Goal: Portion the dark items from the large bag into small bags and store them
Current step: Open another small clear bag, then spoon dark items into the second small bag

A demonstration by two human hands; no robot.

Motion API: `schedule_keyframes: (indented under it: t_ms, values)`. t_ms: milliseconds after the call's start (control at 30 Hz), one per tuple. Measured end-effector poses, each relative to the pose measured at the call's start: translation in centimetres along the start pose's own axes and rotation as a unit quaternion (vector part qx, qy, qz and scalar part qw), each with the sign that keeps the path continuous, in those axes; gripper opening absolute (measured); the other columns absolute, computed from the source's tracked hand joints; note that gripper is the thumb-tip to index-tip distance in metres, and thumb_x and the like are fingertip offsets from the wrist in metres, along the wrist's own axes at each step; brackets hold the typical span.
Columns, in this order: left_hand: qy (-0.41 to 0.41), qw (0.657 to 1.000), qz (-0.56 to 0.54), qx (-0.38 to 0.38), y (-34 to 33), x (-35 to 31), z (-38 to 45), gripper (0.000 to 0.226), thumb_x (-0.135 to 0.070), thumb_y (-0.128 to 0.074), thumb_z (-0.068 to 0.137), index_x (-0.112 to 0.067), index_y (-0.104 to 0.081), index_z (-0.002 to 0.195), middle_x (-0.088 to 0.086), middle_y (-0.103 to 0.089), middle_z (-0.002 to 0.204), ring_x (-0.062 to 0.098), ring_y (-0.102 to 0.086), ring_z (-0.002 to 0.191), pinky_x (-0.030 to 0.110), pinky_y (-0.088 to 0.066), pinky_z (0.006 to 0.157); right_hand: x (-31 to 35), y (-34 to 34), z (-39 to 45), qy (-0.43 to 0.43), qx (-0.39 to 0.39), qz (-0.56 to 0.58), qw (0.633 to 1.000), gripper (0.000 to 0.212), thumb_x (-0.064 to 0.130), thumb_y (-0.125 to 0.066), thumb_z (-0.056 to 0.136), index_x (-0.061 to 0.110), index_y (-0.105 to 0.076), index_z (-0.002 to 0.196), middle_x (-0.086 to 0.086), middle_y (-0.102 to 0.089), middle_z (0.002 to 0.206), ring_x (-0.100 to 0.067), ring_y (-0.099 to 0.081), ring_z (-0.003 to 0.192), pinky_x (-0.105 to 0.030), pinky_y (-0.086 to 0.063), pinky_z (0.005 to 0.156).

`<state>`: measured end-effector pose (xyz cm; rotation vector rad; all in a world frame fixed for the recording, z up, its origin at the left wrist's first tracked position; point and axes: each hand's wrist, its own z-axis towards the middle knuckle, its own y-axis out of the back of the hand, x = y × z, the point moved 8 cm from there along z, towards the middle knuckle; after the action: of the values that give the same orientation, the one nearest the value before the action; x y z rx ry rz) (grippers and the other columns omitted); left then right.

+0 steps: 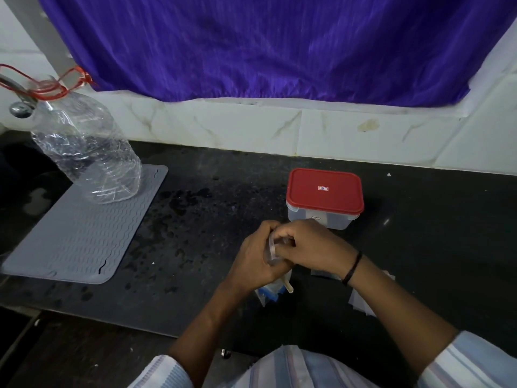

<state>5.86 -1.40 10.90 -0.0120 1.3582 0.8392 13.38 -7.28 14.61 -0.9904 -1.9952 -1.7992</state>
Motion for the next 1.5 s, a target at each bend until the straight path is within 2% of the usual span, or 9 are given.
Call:
schedule_keyframes:
  t_ms: [167, 267, 400, 467, 633, 900, 1100, 1233, 1500]
  values:
    - [0.006, 1.0, 0.002, -0.022, 0.7, 0.6, 0.0, 0.051, -0.017, -0.077, 0.07, -0.02, -0.052, 0.114, -0.01, -0.068, 0.095, 0.011, -0.069, 0.081, 0.033, -0.057, 0.065, 1.4, 0.1, 0.4, 0.043, -0.016, -0.052, 0.998, 0.005, 0.035, -0.064, 0.088, 0.033, -0.063, 0.083, 0.007, -0.057, 0.074, -0.005, -0.053, 0.065, -0.028, -0.044, 0.058]
    - [0.026, 0.999, 0.014, -0.027, 1.0, 1.3, -0.2, 0.046, -0.012, -0.077, 0.071, -0.019, -0.053, 0.11, -0.009, -0.068, 0.089, 0.01, -0.069, 0.074, 0.033, -0.057, 0.06, 1.7, -0.7, 0.5, 0.086, 0.016, -0.047, 0.995, 0.022, 0.028, -0.058, 0.093, 0.032, -0.057, 0.071, 0.004, -0.053, 0.078, -0.006, -0.05, 0.072, -0.031, -0.04, 0.064]
    - [0.076, 0.991, 0.027, -0.106, 3.1, 2.2, -0.8, 0.034, -0.025, -0.074, 0.076, -0.022, -0.056, 0.106, -0.01, -0.066, 0.087, 0.003, -0.066, 0.078, 0.016, -0.051, 0.063, 0.7, 0.2, 0.2, 0.087, -0.103, 0.047, 0.99, 0.023, 0.026, -0.053, 0.099, 0.028, -0.067, 0.116, 0.007, -0.053, 0.097, -0.002, -0.052, 0.09, -0.018, -0.042, 0.077]
    - [0.117, 0.98, 0.04, -0.156, 4.4, 2.9, -1.2, 0.034, -0.024, -0.079, 0.079, -0.023, -0.056, 0.104, -0.012, -0.064, 0.088, 0.0, -0.063, 0.081, 0.01, -0.046, 0.064, -1.0, 0.4, -0.6, 0.037, -0.159, 0.052, 0.985, 0.02, 0.032, -0.051, 0.098, 0.03, -0.062, 0.114, 0.008, -0.054, 0.1, -0.004, -0.055, 0.091, -0.021, -0.047, 0.079]
    - [0.247, 0.948, 0.056, -0.193, 5.5, 5.3, -3.3, 0.031, -0.035, -0.075, 0.082, -0.027, -0.052, 0.102, -0.011, -0.063, 0.088, 0.0, -0.061, 0.079, 0.02, -0.044, 0.063, -5.4, -5.5, -3.0, -0.12, -0.035, -0.069, 0.99, 0.032, 0.058, -0.049, 0.091, 0.03, -0.041, 0.103, 0.009, -0.053, 0.091, -0.006, -0.055, 0.075, -0.029, -0.051, 0.065]
    - [0.398, 0.908, -0.027, -0.127, 2.1, 9.3, -5.4, 0.039, -0.035, -0.077, 0.082, -0.022, -0.053, 0.11, -0.008, -0.063, 0.097, 0.005, -0.062, 0.086, 0.021, -0.044, 0.06, -5.1, -8.7, -2.9, -0.108, -0.077, -0.068, 0.989, 0.027, 0.038, -0.05, 0.097, 0.029, -0.04, 0.12, 0.005, -0.062, 0.089, -0.008, -0.061, 0.074, -0.025, -0.054, 0.064]
    - [0.413, 0.882, -0.157, -0.163, 1.0, 10.7, -5.4, 0.037, -0.017, -0.073, 0.074, -0.004, -0.062, 0.107, 0.007, -0.068, 0.091, 0.018, -0.067, 0.079, 0.029, -0.051, 0.059, -3.8, -7.8, -2.9, -0.069, -0.119, -0.152, 0.979, 0.016, 0.026, -0.045, 0.099, 0.023, -0.056, 0.111, 0.003, -0.063, 0.1, -0.01, -0.061, 0.084, -0.025, -0.053, 0.072]
    - [0.402, 0.865, -0.237, -0.182, 0.3, 10.5, -5.2, 0.029, 0.002, -0.065, 0.082, -0.005, -0.057, 0.109, 0.01, -0.066, 0.093, 0.021, -0.066, 0.083, 0.035, -0.053, 0.068, -3.7, -8.4, -2.7, -0.058, -0.097, -0.158, 0.981, 0.022, 0.027, -0.047, 0.099, 0.022, -0.054, 0.118, 0.002, -0.061, 0.107, -0.012, -0.062, 0.09, -0.026, -0.053, 0.077]
    - [0.387, 0.86, -0.287, -0.168, -0.1, 10.3, -5.0, 0.03, 0.008, -0.061, 0.084, -0.009, -0.056, 0.109, 0.01, -0.068, 0.094, 0.019, -0.07, 0.083, 0.031, -0.055, 0.065, -5.9, -9.3, -2.6, -0.11, -0.098, -0.018, 0.989, 0.014, 0.028, -0.047, 0.099, 0.026, -0.056, 0.109, 0.005, -0.064, 0.089, -0.005, -0.061, 0.077, -0.029, -0.055, 0.072]
